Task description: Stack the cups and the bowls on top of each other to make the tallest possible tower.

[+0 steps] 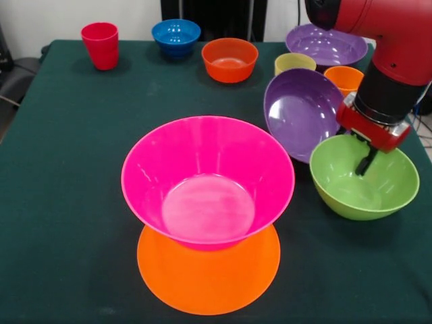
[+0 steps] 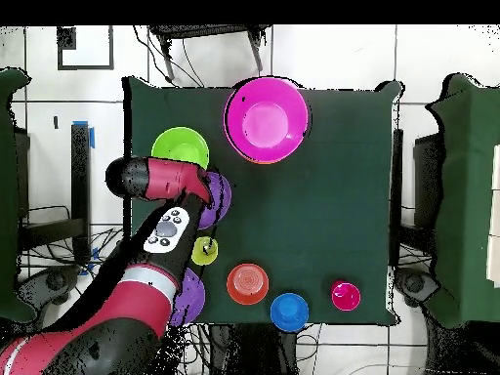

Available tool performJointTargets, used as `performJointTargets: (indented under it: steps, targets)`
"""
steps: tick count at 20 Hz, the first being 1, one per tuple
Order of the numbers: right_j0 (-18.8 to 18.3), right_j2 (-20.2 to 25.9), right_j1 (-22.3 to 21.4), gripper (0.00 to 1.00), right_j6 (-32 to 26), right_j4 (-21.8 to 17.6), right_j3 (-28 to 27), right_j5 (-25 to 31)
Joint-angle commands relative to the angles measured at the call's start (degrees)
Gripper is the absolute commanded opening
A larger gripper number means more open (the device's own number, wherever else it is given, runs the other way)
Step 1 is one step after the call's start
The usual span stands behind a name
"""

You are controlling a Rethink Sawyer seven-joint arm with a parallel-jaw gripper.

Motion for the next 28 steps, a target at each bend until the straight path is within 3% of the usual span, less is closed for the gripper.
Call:
performJointTargets:
  steps: [1,21,28]
  targets:
    - [0.62,4.85,2.5,1.0,12.0,1.97,-4.57,5.13]
    - [-0.35,4.52,2.25,1.0,12.3,2.21,-7.88,7.52]
    - [-0.75,4.35,-1.62,1.0,10.21,1.8,-4.91,9.81]
